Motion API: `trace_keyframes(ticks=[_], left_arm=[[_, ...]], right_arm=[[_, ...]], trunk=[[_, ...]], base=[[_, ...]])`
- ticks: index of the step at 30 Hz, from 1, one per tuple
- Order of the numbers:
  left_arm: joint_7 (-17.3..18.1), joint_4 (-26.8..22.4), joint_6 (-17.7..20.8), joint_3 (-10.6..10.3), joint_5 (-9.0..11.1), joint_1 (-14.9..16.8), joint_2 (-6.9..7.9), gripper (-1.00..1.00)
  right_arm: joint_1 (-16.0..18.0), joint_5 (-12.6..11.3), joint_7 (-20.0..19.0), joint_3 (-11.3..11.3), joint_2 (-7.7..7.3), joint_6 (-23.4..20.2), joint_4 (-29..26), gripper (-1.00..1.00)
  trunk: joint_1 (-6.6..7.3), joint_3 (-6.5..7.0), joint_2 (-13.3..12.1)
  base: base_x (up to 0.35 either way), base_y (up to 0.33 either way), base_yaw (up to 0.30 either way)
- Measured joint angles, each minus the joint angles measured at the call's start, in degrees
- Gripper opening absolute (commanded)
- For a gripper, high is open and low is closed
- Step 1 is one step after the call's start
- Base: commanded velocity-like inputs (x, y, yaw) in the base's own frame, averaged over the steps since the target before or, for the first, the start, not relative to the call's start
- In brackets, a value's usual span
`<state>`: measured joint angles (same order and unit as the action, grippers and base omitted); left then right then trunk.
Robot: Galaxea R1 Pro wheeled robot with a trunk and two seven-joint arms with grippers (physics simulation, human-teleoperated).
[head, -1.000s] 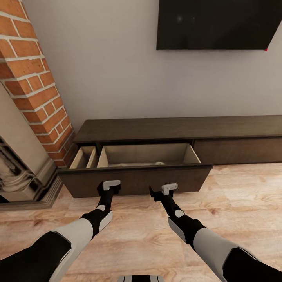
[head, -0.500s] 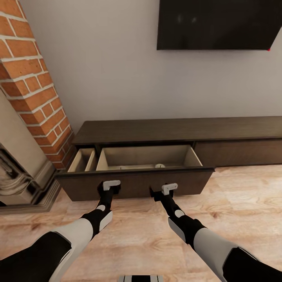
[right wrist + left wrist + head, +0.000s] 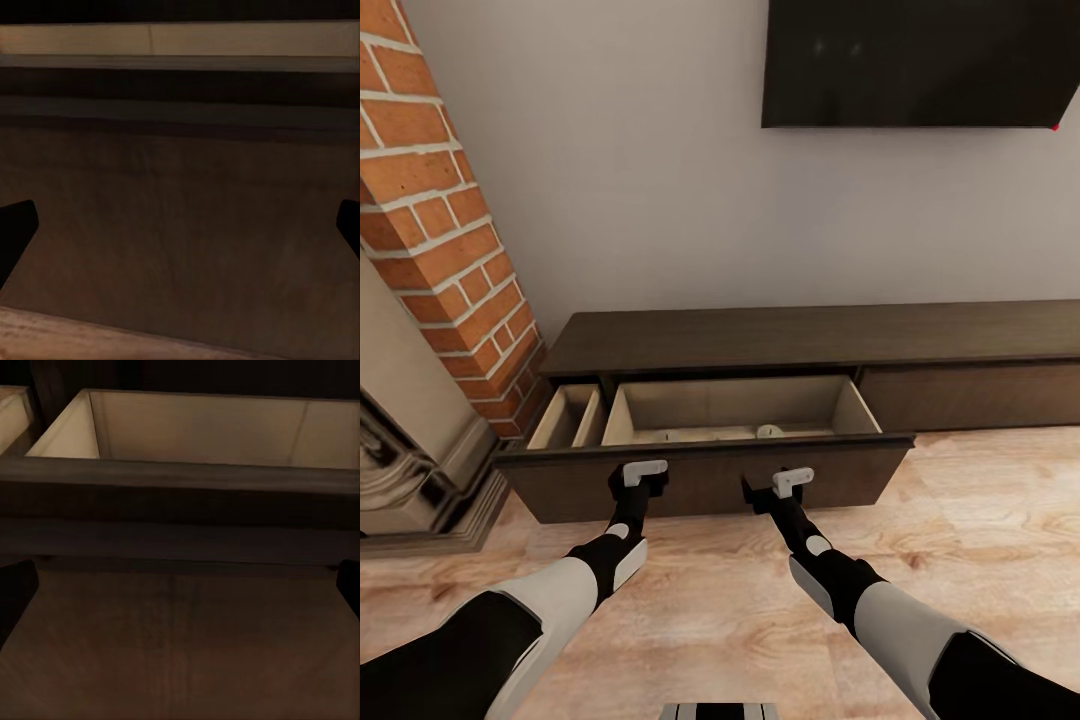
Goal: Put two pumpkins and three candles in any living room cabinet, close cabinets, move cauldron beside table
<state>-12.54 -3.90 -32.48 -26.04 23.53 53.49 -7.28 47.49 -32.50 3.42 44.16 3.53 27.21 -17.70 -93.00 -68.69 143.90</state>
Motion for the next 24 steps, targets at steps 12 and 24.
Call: trace_keyframes(ticks=[12, 24], left_arm=[[-0.1, -0.1, 0.2, 0.0, 0.0, 0.0, -0.17, 1.00], [-0.1, -0.1, 0.3, 0.0, 0.0, 0.0, -0.17, 1.00]], right_arm=[[0.0, 0.0, 0.0, 0.0, 0.00, 0.0, 0.0, 1.00], [0.0, 0.0, 0.0, 0.0, 0.00, 0.0, 0.0, 1.00]], trunk=[[-0.13, -1.10, 0.1], [-0.44, -3.76, 0.2]], base=[[0.000, 0.000, 0.000], [0.000, 0.000, 0.000]])
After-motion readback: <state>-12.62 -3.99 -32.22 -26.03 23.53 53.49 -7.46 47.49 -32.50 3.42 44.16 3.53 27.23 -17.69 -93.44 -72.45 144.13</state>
